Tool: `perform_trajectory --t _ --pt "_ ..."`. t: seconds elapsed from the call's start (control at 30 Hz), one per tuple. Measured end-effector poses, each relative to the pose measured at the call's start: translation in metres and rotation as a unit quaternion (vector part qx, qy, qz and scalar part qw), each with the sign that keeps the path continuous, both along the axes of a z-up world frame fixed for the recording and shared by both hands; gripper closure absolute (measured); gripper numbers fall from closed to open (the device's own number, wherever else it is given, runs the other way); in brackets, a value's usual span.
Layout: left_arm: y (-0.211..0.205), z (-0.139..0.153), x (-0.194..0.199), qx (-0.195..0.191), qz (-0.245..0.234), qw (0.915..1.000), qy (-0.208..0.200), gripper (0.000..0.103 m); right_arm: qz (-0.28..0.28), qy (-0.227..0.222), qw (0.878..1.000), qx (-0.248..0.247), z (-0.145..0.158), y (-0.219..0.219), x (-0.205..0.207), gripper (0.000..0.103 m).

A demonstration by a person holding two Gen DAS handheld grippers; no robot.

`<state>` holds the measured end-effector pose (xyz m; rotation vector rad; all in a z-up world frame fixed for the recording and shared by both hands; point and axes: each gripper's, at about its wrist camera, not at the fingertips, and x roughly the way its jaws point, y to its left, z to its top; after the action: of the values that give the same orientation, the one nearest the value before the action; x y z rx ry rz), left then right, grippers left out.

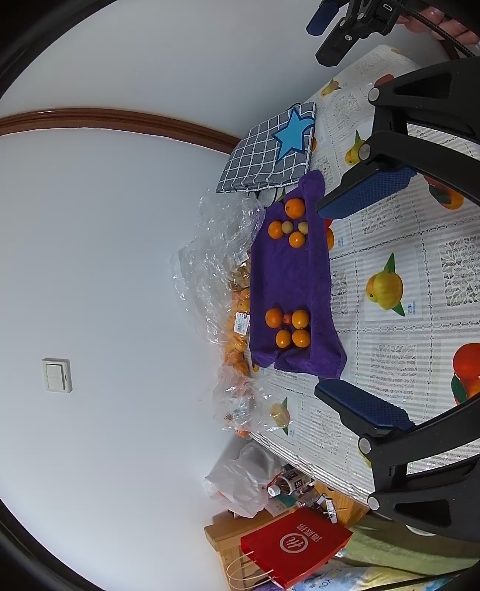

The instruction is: Organize fruits

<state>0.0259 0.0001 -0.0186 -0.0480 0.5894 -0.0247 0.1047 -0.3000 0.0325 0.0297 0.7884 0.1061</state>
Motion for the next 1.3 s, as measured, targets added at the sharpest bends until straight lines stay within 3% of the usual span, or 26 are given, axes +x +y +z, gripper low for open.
perform_trajectory --t 1.3 --pt "-0.0009 0.0019 -0.0009 -0.001 -0.002 1.0 -0.005 0.014 0.003 -0.003 1.0 0.001 0.0015 -0.0001 -0.0035 0.004"
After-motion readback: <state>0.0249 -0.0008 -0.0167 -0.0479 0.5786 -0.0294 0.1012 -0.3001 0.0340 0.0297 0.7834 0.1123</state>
